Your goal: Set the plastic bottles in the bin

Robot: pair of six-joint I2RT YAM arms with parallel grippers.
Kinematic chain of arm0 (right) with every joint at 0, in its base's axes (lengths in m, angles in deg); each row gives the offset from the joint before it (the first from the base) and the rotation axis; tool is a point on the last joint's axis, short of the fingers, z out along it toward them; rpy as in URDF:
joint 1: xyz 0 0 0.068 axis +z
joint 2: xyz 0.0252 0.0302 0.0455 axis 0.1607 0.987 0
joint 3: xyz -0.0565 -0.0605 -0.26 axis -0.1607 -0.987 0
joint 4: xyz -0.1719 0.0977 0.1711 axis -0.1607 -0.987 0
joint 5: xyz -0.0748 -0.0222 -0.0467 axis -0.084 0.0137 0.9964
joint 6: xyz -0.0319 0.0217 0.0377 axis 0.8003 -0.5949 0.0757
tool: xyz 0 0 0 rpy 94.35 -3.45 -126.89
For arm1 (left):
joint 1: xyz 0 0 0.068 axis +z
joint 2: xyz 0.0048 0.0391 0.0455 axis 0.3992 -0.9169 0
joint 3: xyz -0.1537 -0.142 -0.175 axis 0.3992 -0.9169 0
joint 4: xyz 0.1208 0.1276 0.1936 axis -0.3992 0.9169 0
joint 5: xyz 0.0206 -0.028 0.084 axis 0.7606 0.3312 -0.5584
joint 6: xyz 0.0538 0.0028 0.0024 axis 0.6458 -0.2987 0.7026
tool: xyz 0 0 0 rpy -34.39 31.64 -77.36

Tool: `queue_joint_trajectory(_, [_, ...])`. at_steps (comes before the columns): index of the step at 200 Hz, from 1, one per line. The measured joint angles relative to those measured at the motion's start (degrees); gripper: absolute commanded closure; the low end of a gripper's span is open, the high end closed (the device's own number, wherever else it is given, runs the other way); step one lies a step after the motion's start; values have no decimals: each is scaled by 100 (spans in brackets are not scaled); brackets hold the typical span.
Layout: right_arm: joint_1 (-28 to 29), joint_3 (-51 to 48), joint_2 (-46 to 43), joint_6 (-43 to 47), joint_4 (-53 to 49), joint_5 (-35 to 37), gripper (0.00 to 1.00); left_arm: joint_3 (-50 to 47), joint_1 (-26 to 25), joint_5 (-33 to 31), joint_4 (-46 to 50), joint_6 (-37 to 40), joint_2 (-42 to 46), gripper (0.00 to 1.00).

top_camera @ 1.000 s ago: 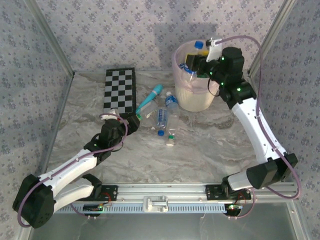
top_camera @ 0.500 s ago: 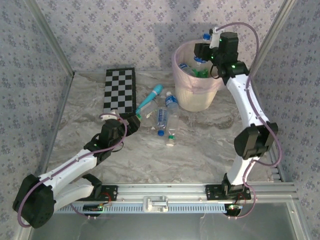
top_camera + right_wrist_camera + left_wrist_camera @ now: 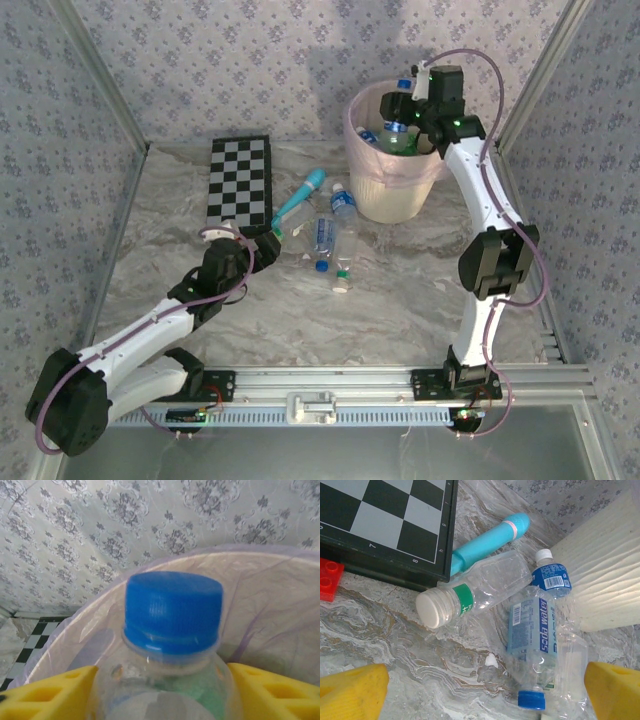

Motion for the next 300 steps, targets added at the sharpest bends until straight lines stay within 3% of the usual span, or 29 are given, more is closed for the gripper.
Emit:
queue_joint_trajectory(7, [11, 24, 9, -9, -48, 2, 2, 0, 0, 0, 2, 0, -7, 0])
queue_joint_trajectory(10, [11, 26, 9, 2, -57, 4, 0, 0, -2, 0, 2, 0, -11, 0])
queue_joint_trajectory(70, [31, 116, -192, -31, -264, 92, 0, 0, 0, 0, 39, 0, -96, 0])
queue_joint_trajectory(106, [157, -426, -1071, -17, -190, 160, 0, 0, 0, 2, 39, 0, -210, 0])
queue_joint_trajectory(140, [597, -1537, -2264, 81, 153, 223, 0, 2, 0, 31, 37, -2, -332, 0])
queue_joint_trajectory(192, [1327, -4122, -3722, -59, 984, 323, 0, 13, 59, 83, 42, -92, -551, 0])
queue_joint_trajectory(256, [2269, -6664, -4424, -1073, 1781, 654, 0, 199, 74, 197, -94, -221, -859, 0])
queue_joint_trajectory(300, [2623, -7106, -3998, -1777, 2197, 1060, 0, 280, 74, 345, -116, -240, -1139, 0])
